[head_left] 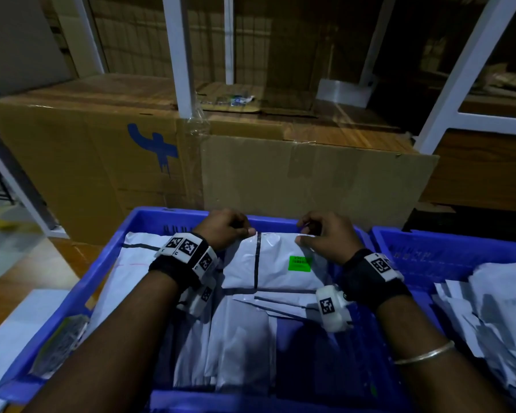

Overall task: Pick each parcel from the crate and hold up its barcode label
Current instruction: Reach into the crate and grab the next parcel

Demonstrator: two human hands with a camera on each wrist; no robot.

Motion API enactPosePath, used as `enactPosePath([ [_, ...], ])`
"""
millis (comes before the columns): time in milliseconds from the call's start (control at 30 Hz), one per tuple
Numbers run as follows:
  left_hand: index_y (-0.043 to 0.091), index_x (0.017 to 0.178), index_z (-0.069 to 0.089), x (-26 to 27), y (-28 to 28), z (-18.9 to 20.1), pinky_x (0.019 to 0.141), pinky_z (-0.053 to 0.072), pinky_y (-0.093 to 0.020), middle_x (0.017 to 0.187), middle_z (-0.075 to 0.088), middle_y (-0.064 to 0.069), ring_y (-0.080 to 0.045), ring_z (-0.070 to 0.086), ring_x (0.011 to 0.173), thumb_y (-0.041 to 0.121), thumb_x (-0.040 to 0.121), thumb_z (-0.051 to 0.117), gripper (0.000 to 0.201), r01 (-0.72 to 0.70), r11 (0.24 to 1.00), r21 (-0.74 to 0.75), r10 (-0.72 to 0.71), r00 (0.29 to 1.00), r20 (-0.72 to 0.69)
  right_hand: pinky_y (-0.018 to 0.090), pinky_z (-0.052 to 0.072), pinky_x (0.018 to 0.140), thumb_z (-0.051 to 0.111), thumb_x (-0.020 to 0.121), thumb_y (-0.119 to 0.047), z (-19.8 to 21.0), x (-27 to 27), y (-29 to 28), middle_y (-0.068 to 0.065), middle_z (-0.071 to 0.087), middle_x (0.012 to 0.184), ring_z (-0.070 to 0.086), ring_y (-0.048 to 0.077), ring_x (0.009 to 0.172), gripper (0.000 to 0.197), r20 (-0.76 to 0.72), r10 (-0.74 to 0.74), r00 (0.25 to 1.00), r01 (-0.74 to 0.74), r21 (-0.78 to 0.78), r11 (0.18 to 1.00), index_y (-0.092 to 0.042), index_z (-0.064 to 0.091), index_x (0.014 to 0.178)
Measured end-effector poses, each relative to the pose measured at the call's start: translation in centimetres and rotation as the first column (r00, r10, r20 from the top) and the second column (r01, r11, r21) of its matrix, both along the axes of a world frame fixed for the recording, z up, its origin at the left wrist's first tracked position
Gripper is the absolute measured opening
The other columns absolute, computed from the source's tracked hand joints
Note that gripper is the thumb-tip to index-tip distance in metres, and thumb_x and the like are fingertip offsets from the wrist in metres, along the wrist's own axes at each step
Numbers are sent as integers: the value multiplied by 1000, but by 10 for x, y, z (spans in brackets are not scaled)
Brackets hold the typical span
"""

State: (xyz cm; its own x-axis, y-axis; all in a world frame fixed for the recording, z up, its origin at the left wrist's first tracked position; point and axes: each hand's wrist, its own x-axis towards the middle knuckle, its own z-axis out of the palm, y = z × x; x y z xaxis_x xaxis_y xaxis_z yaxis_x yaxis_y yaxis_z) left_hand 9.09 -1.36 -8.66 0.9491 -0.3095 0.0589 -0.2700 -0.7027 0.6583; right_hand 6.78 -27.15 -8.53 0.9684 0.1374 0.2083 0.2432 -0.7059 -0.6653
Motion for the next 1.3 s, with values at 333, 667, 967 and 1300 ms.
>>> enactPosePath([
  [333, 24, 77, 67, -7, -9, 1, 62, 38, -23, 65, 61, 6, -8, 55, 66, 34, 87, 70, 15, 17, 999, 33, -17, 1000, -5, 27, 47, 74, 71, 84, -17, -4, 0, 19, -6, 71, 84, 65, 10, 82, 7, -108, 210, 972, -224, -138, 965, -24, 72, 87],
  [667, 25, 100, 68, -5, -8, -9, 84, 50, -31, 99, 70, 1, -16, 63, 93, 43, 85, 68, 23, -33, 995, 96, 37, 998, -42, 30, 45, 76, 64, 89, -29, -9, -2, 20, -2, 67, 107, 62, 21, 101, 13, -204, 5, 979, -110, -507, 855, -30, 67, 102],
  [967, 17, 106, 68, -6, -12, -14, 82, 51, -30, 102, 70, -5, -20, 65, 94, 33, 86, 71, 25, -11, 994, 105, 17, 998, -64, 31, 50, 77, 80, 67, -53, -6, -10, 29, -10, 64, 104, 63, 18, 99, 49, -239, 41, 970, -165, -527, 834, -34, 62, 108],
  [1300, 23, 98, 67, -5, -7, -8, 82, 54, -37, 95, 70, -3, -20, 65, 88, 39, 86, 68, 20, -56, 997, 46, 58, 997, -48, 41, 47, 80, 80, 59, -67, -11, -24, 53, 0, 53, 124, 56, 27, 112, 83, -402, 153, 903, -419, -740, 526, -34, 47, 127],
])
